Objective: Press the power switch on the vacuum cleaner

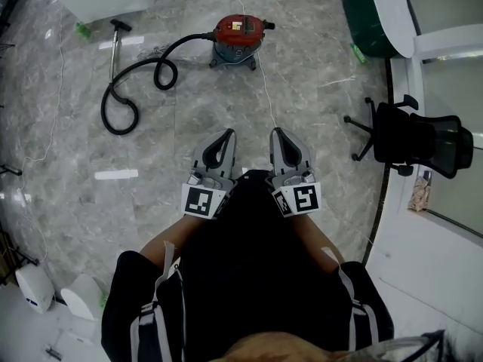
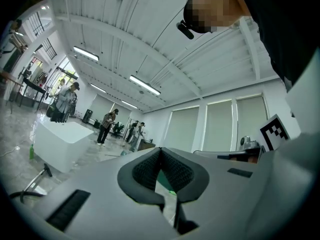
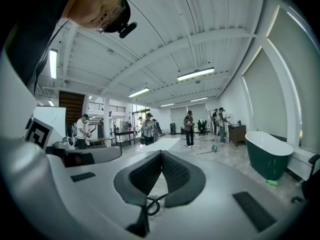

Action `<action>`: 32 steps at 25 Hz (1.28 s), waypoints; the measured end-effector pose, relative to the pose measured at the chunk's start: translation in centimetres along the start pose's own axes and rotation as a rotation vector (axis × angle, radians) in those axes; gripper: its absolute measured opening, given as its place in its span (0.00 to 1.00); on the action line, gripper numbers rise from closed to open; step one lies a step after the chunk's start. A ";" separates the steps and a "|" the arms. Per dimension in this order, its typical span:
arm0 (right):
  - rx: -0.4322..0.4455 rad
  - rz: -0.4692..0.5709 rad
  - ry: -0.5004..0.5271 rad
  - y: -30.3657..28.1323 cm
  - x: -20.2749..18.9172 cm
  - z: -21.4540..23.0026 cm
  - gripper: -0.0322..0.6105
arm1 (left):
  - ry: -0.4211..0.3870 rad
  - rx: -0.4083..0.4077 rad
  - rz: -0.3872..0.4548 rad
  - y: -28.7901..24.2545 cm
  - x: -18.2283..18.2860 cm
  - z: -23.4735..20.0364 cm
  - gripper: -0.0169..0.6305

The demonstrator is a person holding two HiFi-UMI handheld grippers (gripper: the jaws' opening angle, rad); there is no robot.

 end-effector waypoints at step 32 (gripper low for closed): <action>0.124 -0.133 0.028 -10.7 -2.7 6.6 0.07 | 0.006 0.233 0.018 -5.5 -1.0 -3.9 0.05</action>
Point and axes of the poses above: the fingertips, and each gripper's own axes: y backward along the fingers, z to its right, x out of its top, the point moved 6 cm from there along y, backward along the fingers
